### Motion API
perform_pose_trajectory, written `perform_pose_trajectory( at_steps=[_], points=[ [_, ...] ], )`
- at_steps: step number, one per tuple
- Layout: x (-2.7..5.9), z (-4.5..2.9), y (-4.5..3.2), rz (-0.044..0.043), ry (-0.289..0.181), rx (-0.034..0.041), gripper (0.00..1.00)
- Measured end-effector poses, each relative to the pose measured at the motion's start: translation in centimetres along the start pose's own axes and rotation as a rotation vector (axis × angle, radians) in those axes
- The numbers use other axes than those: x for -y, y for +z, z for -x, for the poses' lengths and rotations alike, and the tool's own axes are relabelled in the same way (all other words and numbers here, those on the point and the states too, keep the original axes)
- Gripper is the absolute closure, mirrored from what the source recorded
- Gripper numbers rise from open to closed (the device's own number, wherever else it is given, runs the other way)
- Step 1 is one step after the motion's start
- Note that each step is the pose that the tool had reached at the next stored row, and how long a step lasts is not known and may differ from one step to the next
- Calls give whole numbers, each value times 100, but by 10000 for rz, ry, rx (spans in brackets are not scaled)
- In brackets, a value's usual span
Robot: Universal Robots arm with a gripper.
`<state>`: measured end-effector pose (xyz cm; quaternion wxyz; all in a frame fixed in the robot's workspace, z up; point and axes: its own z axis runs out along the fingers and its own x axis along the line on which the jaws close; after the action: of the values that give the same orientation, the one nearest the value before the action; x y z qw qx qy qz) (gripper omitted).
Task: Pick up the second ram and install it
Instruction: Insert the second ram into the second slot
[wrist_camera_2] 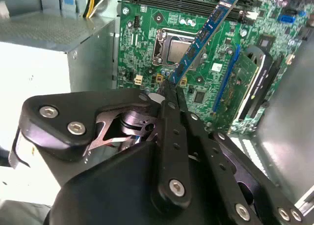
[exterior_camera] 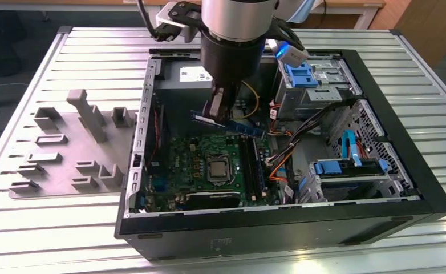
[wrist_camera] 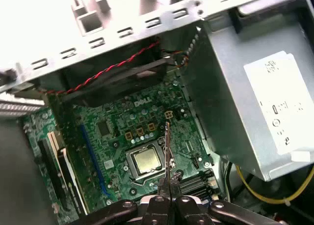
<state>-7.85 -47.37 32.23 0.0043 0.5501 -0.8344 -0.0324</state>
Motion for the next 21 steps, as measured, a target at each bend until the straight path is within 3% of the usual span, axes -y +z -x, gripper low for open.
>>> perform_pose_trajectory(
  at_steps=[21],
  points=[
    [3, -1, 45, -107, 3748, 219, 88]
  ],
)
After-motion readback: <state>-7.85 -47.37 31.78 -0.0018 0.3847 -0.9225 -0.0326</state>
